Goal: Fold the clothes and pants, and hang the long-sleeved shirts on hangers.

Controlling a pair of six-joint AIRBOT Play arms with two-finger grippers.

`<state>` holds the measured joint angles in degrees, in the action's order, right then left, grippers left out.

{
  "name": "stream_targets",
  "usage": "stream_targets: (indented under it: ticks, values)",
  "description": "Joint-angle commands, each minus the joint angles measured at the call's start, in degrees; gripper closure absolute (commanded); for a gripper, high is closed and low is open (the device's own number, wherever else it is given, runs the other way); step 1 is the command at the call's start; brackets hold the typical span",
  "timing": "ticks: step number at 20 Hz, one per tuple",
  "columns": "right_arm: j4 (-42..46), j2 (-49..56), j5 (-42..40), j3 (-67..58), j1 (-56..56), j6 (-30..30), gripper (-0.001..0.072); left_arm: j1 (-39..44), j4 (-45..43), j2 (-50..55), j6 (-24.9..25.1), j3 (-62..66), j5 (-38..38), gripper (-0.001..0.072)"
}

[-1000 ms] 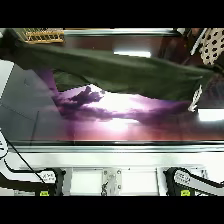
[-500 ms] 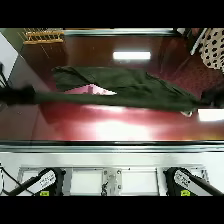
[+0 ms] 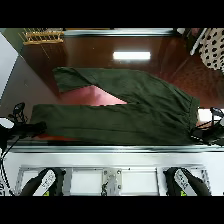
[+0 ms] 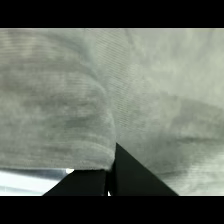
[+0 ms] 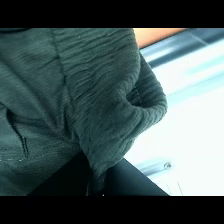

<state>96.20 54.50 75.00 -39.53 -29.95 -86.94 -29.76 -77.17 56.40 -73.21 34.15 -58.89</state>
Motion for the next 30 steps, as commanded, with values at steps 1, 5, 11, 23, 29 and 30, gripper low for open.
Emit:
stream_targets:
  ticks: [1,5,11,23,29,30]
  values:
    - [0.8,-0.8,0.0,1.9,-0.8,0.2,0.0654,-1.1,0.0,-2.8,2.5,-1.6,-3.0,0.07]
    - [6.3,-0.8,0.8,0.9,-0.8,-0.8,0.0125,-1.2,-4.0,-3.3,-0.1,-1.0,-8.3,0.0119]
    - [2.4,-4.0,-0.2,-12.1,0.7,-3.7,0.0125,0.8,4.3,-3.0,-9.8,12.7,-4.7,0.0118]
    - [-13.4,-6.2,-6.1,-13.9,13.7,-3.7,0.0125,28.3,9.7,42.6,-25.0,53.2,17.7,0.0118]
    - [-14.4,-6.2,-6.0,-13.9,14.1,-3.7,0.0125,32.9,9.6,61.9,-30.9,71.7,17.3,0.0119]
    - [-14.4,-6.2,-6.0,-13.9,14.1,-3.7,0.0125,33.3,9.7,63.8,-31.7,74.0,16.9,0.0119]
